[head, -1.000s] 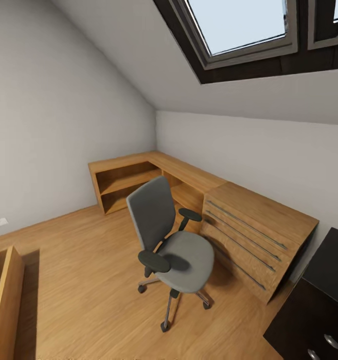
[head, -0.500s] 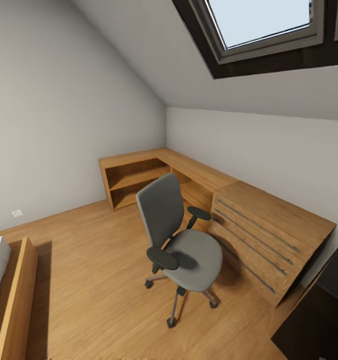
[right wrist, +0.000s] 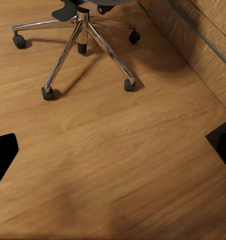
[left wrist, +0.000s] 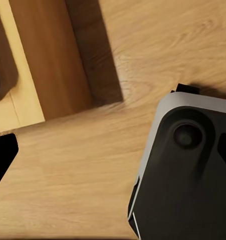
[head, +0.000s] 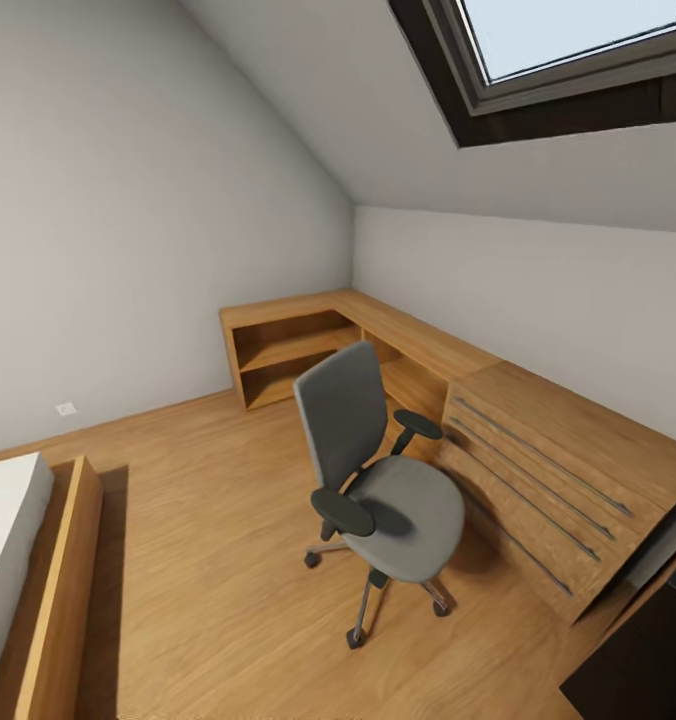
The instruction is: In the bedroom, organize the workspace by keeping the computer under the desk, ensuring the monitor is on the desk, placing the keyboard on the desk next to the monitor, placing the mouse on the desk next to the keyboard, moving the folder from the swivel chair onto the desk next to the mouse, stacking the notebook on top of the folder with the pen on top of the notebook, and positioning the swivel chair next to the desk.
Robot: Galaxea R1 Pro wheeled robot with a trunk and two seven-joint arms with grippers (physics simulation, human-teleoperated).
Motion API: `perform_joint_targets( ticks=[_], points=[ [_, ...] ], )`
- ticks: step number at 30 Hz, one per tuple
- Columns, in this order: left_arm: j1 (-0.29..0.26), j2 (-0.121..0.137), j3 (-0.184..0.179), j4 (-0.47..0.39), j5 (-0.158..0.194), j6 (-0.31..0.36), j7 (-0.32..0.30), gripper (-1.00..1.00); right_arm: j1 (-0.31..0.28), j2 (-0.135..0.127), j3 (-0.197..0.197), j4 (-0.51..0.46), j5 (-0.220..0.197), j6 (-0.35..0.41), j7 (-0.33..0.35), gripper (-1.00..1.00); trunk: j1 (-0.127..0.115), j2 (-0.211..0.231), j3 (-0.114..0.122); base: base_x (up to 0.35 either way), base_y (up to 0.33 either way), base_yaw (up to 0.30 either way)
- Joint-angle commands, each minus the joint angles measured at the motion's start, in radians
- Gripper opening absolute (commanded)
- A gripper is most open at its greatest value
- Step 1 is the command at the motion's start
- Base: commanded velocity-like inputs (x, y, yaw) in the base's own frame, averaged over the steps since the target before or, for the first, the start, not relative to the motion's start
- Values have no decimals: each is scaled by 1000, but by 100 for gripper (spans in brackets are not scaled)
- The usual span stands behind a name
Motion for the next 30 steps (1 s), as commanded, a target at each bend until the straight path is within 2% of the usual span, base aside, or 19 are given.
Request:
perform_joint_targets(
  ticks=[1, 21, 30],
  points=[
    [-1, 0, -9, 0, 10, -4, 4, 100, 0, 0, 9, 0, 0, 0, -10, 100, 0, -1, -3, 0, 0, 150],
    [-1, 0, -9, 0, 10, -4, 4, 100, -1, 4, 8, -6, 0, 1, -11, 100, 0, -1, -26, 0, 0, 171],
    [-1, 0, -9, 0, 10, -4, 4, 100, -14, 16, 6, -139, 1, 1, -18, 100, 0, -1, -27, 0, 0, 268]
  ],
)
